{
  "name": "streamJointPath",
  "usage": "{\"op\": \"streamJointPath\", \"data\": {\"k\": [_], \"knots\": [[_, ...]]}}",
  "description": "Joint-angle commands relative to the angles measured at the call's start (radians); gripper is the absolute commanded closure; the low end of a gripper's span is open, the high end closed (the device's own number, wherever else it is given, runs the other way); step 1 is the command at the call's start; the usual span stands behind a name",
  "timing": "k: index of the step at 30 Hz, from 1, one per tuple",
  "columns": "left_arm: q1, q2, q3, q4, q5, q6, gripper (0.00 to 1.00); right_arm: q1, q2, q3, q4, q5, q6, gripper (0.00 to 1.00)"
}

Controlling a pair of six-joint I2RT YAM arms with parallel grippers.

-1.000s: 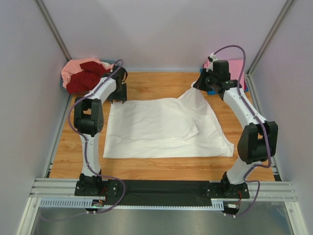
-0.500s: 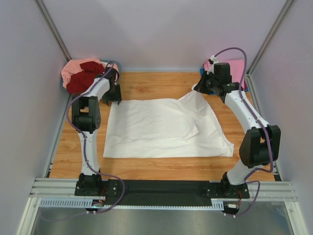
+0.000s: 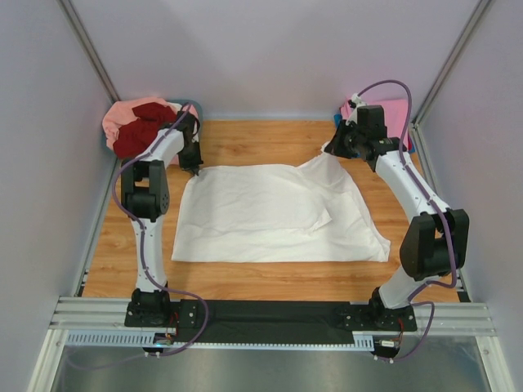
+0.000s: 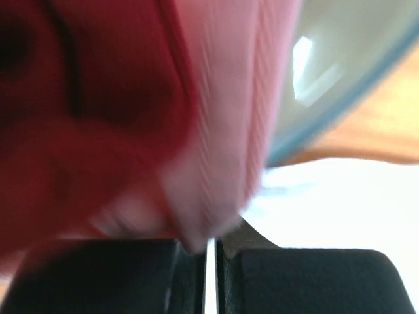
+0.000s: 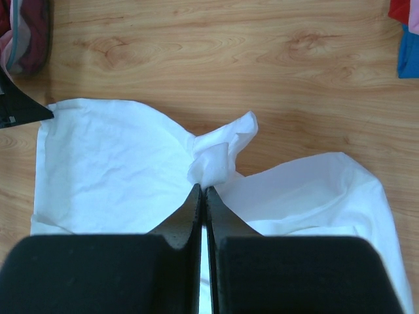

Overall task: Fold and stack the t-shirts
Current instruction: Fold the tshirt

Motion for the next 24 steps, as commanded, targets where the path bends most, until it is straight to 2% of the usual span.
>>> {"op": "streamJointPath", "data": {"k": [1, 7, 11, 13, 18, 24], "knots": [[-0.007, -0.135, -0.059, -0.014, 0.049, 0.007, 1.0, 0.006, -0.057, 0.013, -0.011, 0.03, -0.03, 1.0], [-0.008, -0.321, -0.256, 0.079, 0.066, 0.017, 1.0, 0.006, -0.146, -0.067, -0.014, 0.086, -0.027, 1.0], [-0.007, -0.421, -0.388, 0.165, 0.052, 0.02, 1.0, 0.002, -0.22, -0.176, 0.006, 0.221, 0.0, 0.99], [-0.007, -0.464, -0.449, 0.21, 0.038, 0.021, 1.0, 0.0, -0.261, -0.249, 0.032, 0.237, 0.013, 1.0], [-0.007, -0.514, -0.518, 0.253, 0.02, 0.021, 1.0, -0.001, -0.312, -0.373, 0.052, 0.303, 0.045, 1.0], [-0.007, -0.559, -0.569, 0.288, -0.016, 0.041, 1.0, -0.023, -0.364, -0.449, 0.058, 0.376, 0.094, 1.0]]}}
